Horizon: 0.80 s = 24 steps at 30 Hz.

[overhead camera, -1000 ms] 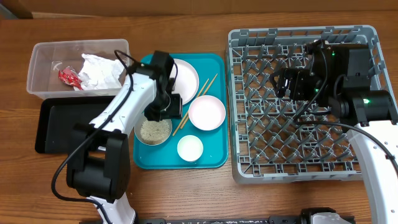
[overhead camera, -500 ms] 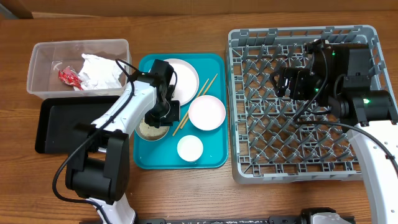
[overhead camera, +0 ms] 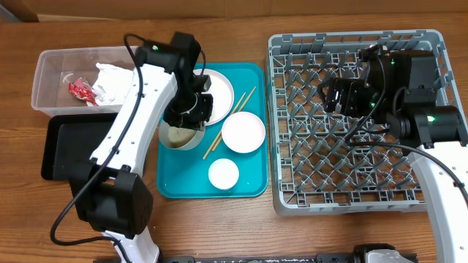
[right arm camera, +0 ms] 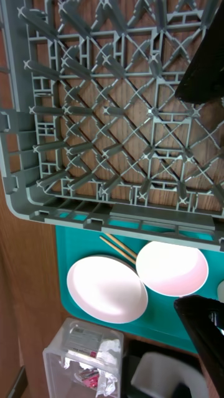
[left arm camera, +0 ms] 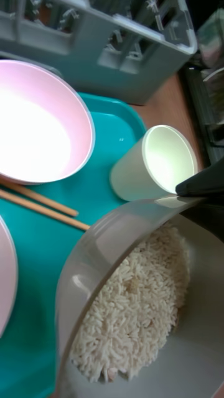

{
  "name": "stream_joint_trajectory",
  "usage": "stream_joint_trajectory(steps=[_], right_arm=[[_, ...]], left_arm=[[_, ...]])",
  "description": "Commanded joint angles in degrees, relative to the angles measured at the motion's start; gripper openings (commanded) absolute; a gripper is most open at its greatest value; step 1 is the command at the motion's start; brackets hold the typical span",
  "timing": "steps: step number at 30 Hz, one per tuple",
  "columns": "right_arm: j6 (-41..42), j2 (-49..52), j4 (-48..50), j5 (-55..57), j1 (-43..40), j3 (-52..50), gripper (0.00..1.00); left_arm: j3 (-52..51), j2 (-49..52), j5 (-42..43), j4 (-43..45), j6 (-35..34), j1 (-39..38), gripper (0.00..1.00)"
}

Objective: Sort waste into correct bins and load items into the dishwasher
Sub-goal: 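Grasp the rice-filled bowl rim with the left gripper, then move the bowl over the black tray and tip the rice out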

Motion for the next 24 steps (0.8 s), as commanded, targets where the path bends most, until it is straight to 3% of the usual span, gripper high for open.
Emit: stream_joint_trajectory(steps=[1,10,17,24], right_arm=[[0.02,0.02,0.33,-0.33,-0.15,1.2,1.0],[0.22,0.02,0.04,-0.37,-0.15,1.2,1.0],[0.22,0.02,-0.61,-0.35,-0.15,1.2,1.0],[0.2,0.02,-1.75,-0.33,-0.15,1.2,1.0]], left_arm=[[5.14,-0.42,-2.84,-4.57,2.84,0.07,0.04],[8.17,-5.07,-2.4,-8.94,5.31,4.83,0.04],[6.73,-10.78,8.41,-8.96,14.12,17.75,0.04],[-4.11,-11.74,19.91,-8.9,26.73,30.6,0.04]])
